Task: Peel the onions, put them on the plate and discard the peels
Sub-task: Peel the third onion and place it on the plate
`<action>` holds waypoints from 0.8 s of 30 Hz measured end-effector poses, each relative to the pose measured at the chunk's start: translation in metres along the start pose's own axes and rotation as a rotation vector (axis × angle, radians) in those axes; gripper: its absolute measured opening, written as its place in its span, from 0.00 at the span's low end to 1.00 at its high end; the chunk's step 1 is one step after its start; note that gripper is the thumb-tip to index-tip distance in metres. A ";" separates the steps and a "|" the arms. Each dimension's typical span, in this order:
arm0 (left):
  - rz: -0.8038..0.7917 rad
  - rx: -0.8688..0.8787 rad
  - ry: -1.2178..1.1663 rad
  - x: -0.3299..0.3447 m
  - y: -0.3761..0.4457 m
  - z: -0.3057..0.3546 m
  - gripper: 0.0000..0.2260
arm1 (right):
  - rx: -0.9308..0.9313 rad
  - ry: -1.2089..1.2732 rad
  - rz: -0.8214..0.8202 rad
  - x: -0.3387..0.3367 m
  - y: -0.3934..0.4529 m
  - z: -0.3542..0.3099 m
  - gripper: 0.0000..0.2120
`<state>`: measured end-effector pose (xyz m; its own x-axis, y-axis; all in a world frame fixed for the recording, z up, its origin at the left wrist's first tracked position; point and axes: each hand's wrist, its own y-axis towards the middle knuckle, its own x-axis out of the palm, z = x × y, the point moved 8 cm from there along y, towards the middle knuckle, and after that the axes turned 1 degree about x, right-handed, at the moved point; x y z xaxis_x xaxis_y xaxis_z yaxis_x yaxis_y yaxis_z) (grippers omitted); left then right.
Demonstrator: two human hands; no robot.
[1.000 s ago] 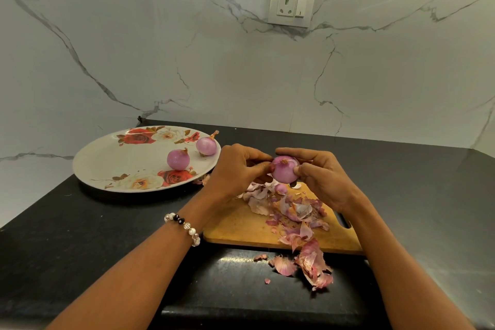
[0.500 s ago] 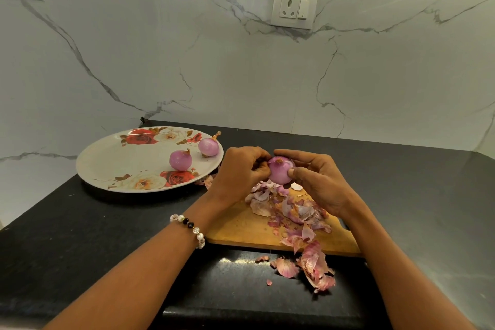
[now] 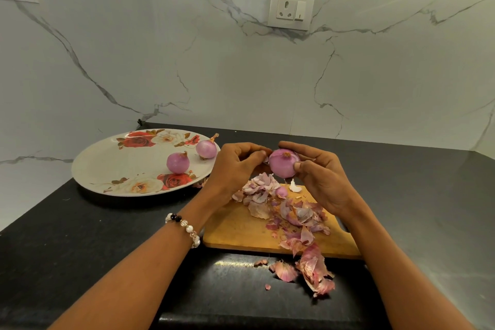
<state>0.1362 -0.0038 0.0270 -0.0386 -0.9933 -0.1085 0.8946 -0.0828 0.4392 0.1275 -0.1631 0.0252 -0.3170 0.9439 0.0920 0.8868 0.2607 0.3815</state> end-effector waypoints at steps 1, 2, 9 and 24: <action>-0.028 -0.018 -0.067 0.002 0.000 0.001 0.05 | -0.009 0.012 0.005 -0.001 0.000 -0.002 0.18; -0.053 -0.028 -0.112 0.004 0.000 0.002 0.05 | -0.016 0.024 0.003 -0.001 0.000 -0.003 0.18; -0.073 -0.102 -0.214 0.000 -0.001 -0.004 0.07 | 0.008 0.125 -0.071 0.007 -0.001 -0.002 0.16; 0.001 0.100 0.163 -0.003 0.001 -0.003 0.10 | 0.026 0.103 -0.043 0.009 -0.001 0.005 0.16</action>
<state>0.1386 -0.0004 0.0256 0.0421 -0.9679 -0.2479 0.8455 -0.0977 0.5249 0.1251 -0.1541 0.0207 -0.3863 0.9064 0.1708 0.8797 0.3065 0.3636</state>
